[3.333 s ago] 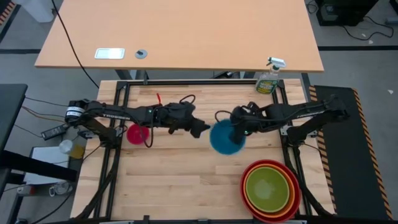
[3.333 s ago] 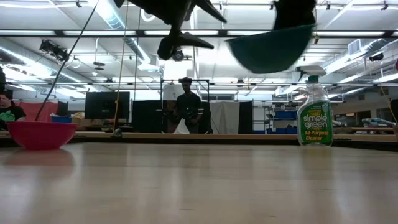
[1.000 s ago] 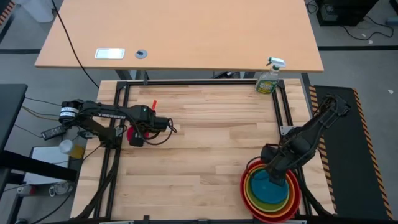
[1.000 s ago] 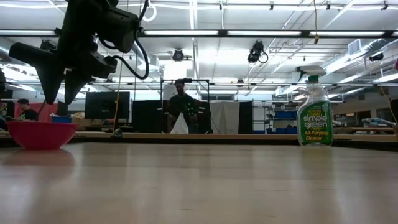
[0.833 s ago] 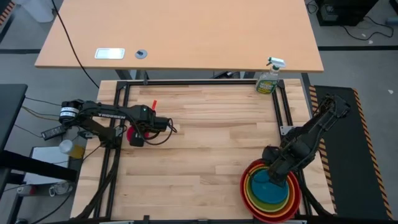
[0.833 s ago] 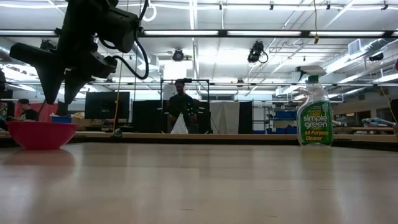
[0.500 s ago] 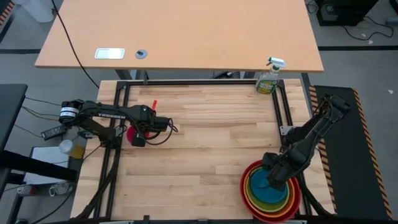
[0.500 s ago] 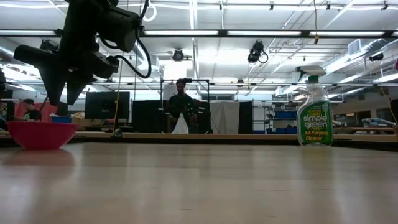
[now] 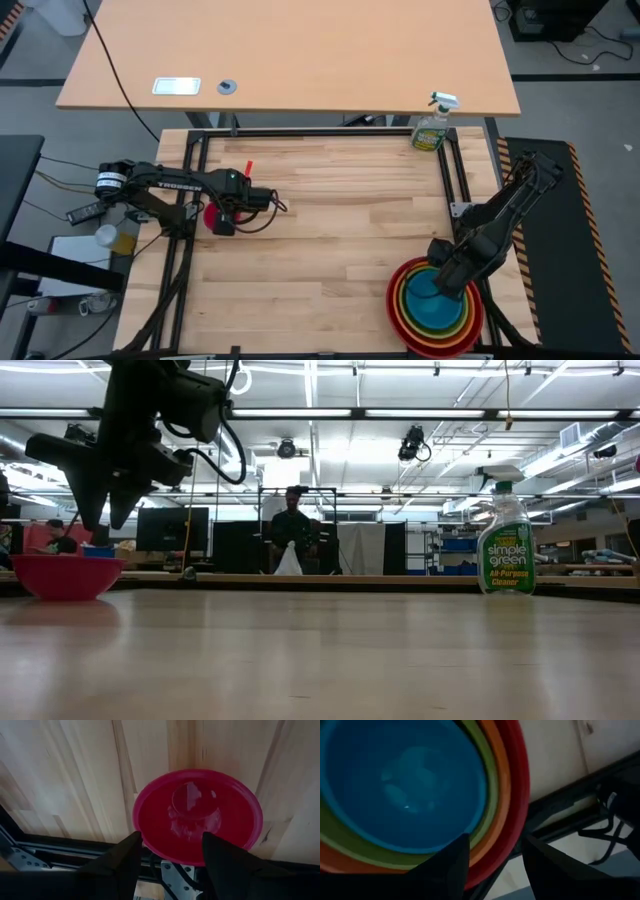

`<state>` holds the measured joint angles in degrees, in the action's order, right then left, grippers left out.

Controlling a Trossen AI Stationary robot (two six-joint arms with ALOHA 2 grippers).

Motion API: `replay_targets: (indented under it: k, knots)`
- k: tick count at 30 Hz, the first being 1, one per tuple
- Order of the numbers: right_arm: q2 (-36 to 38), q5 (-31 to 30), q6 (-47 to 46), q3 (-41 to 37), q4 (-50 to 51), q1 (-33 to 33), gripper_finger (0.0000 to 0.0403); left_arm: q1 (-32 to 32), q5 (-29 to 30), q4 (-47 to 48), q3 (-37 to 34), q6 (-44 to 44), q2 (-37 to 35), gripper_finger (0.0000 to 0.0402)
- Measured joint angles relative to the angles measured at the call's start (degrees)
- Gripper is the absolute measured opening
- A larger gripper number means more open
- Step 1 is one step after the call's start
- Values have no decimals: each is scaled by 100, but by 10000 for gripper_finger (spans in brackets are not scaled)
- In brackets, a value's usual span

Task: Nest bowls inside each other
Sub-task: Stack the extra small pink bowl on top of the small blue bowl

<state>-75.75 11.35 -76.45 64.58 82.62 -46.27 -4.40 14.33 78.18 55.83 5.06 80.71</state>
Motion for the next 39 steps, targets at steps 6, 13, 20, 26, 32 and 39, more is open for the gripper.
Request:
replay_targets:
  k: [6, 13, 20, 26, 32, 39]
  knots:
    - [-7, -289, -252, -123, -120, -54, 187, 0, -17, -17, 2, 53, 0, 210]
    - [-7, -381, -393, -125, -151, -43, 187, -25, -212, 293, 2, 576, 0, 202]
    - [-6, -415, -458, -125, -212, 31, 187, -252, -198, 44, 2, 1739, 0, 180]
    - [-4, -531, -676, -125, -588, 137, 187, -717, -216, -704, 2, 2229, 0, 174]
    - [-4, -881, -867, -124, -927, 137, 187, -1243, -478, -777, 2, 2879, 0, 173]
    - [-4, -1060, -894, -123, -992, 137, 187, -1721, -1220, -733, 2, 3465, 0, 173]
